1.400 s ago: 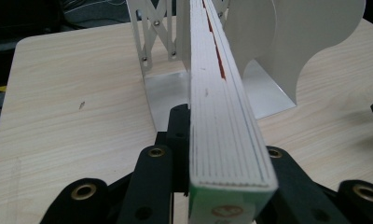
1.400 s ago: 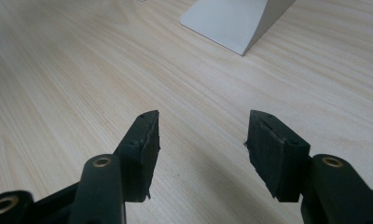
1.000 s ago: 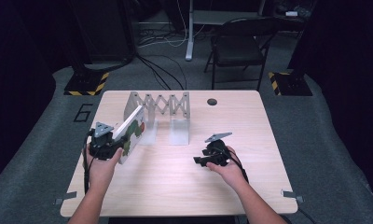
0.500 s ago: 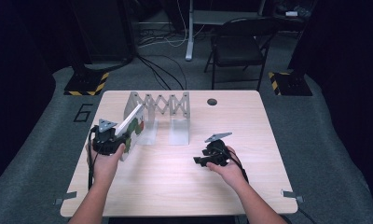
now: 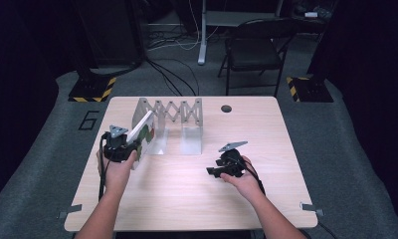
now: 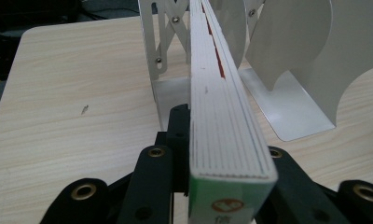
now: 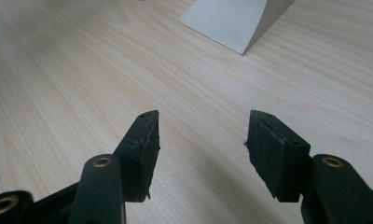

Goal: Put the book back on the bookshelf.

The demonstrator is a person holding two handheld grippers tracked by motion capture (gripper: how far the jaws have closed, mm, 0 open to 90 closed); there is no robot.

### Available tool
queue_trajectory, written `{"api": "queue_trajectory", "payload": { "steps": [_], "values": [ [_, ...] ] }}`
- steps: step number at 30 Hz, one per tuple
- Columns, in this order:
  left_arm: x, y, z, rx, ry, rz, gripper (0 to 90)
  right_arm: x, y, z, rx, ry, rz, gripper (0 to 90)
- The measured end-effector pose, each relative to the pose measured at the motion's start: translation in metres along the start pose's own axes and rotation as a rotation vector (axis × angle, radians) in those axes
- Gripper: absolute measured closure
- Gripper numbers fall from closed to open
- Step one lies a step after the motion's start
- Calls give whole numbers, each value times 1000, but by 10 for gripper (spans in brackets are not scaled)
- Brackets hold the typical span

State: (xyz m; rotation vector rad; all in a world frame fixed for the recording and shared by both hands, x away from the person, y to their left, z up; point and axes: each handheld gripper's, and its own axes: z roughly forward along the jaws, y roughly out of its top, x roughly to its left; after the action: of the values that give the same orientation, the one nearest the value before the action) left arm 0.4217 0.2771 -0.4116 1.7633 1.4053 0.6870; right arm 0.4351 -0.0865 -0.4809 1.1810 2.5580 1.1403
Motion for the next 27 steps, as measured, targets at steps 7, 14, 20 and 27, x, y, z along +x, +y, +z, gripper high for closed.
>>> {"api": "queue_trajectory", "payload": {
  "steps": [7,14,20,27],
  "values": [
    [0,-2,7,18,13,-2,757,0,0,0,1,1,-4,438],
    [0,-2,12,24,19,8,757,0,0,0,4,1,0,438],
    [-1,-2,16,25,20,3,757,0,0,1,1,-3,5,438],
    [-2,-4,20,30,25,2,757,1,0,1,2,-3,4,437]
  ]
}}
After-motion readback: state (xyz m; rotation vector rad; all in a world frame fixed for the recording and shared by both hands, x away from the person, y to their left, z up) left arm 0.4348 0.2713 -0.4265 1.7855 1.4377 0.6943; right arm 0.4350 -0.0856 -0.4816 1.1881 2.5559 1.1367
